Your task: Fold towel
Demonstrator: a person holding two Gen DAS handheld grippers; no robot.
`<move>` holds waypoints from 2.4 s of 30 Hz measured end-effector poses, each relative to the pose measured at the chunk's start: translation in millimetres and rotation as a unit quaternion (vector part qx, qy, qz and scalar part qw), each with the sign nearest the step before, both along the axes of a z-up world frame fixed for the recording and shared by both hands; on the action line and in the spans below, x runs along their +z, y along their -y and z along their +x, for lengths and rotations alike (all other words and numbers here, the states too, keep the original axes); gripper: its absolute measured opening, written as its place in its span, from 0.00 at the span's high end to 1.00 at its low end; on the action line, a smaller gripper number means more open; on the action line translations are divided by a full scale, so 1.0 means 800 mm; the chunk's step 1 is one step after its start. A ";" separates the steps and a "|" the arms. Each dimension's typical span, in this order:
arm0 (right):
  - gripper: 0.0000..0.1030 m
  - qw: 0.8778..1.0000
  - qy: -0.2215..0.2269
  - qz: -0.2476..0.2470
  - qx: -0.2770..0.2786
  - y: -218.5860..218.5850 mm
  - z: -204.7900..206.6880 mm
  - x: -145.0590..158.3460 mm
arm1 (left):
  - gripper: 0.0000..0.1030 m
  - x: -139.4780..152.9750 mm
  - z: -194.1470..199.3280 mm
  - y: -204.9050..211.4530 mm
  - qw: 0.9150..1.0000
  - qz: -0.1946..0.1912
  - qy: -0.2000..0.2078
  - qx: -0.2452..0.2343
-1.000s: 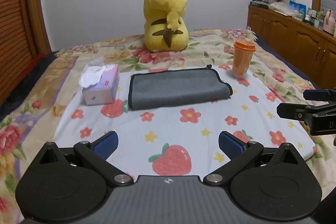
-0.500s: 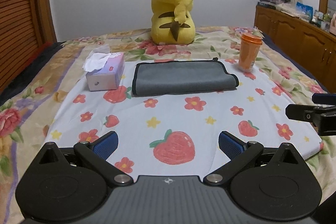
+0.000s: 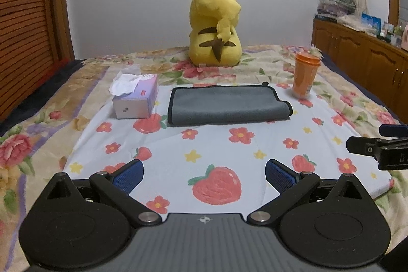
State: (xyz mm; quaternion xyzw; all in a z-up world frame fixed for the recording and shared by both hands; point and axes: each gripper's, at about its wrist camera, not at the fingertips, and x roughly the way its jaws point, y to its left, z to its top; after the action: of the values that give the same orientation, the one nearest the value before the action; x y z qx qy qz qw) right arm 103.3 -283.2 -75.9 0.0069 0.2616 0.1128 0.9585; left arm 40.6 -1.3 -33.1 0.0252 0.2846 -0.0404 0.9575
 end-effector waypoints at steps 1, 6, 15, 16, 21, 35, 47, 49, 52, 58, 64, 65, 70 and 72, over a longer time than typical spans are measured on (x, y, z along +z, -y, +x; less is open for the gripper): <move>0.00 1.000 0.002 0.000 -0.001 0.000 -0.001 0.001 | 0.00 0.001 0.000 0.000 1.000 0.001 0.003 0.000; 0.00 1.000 0.007 0.008 -0.007 0.005 0.000 0.002 | 0.00 0.009 -0.004 -0.001 1.000 0.002 0.028 0.000; 0.00 0.999 0.026 0.016 -0.018 0.010 -0.002 0.005 | 0.00 0.021 -0.011 -0.004 0.998 0.003 0.064 0.008; 0.00 0.999 0.030 0.017 -0.018 0.011 -0.002 0.006 | 0.00 0.022 -0.012 -0.005 0.998 0.003 0.067 0.009; 0.00 0.998 0.047 0.019 -0.023 0.013 -0.005 0.010 | 0.00 0.026 -0.013 -0.005 0.997 0.004 0.076 0.010; 0.00 0.996 0.077 0.019 -0.037 0.018 -0.012 0.017 | 0.00 0.037 -0.017 -0.006 0.995 -0.003 0.096 0.011; 0.00 0.993 0.104 0.018 -0.044 0.021 -0.019 0.023 | 0.00 0.044 -0.019 -0.007 0.993 0.001 0.118 0.014; 0.00 0.993 0.109 0.018 -0.046 0.023 -0.021 0.024 | 0.00 0.045 -0.019 -0.007 0.993 0.002 0.121 0.014; 0.00 0.992 0.116 0.020 -0.048 0.024 -0.023 0.026 | 0.00 0.045 -0.021 -0.008 0.992 0.001 0.123 0.014; 0.00 0.991 0.124 0.020 -0.049 0.026 -0.025 0.028 | 0.00 0.045 -0.021 -0.008 0.992 0.002 0.122 0.013; 0.00 0.991 0.123 0.021 -0.049 0.026 -0.025 0.028 | 0.00 0.045 -0.021 -0.008 0.992 0.002 0.122 0.014; 0.00 0.991 0.123 0.021 -0.049 0.026 -0.025 0.028 | 0.00 0.045 -0.021 -0.008 0.992 0.002 0.122 0.014; 0.00 0.991 0.124 0.021 -0.049 0.027 -0.025 0.028 | 0.00 0.045 -0.021 -0.008 0.992 0.003 0.122 0.013; 0.00 0.991 0.124 0.021 -0.049 0.027 -0.025 0.028 | 0.00 0.046 -0.020 -0.008 0.992 0.002 0.122 0.013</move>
State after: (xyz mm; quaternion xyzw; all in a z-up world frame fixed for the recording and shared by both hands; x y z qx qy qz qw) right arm 83.1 -304.5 -53.4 0.0255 0.1381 0.0714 0.9875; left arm 24.2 5.1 3.3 0.0282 0.1659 -0.0237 0.9855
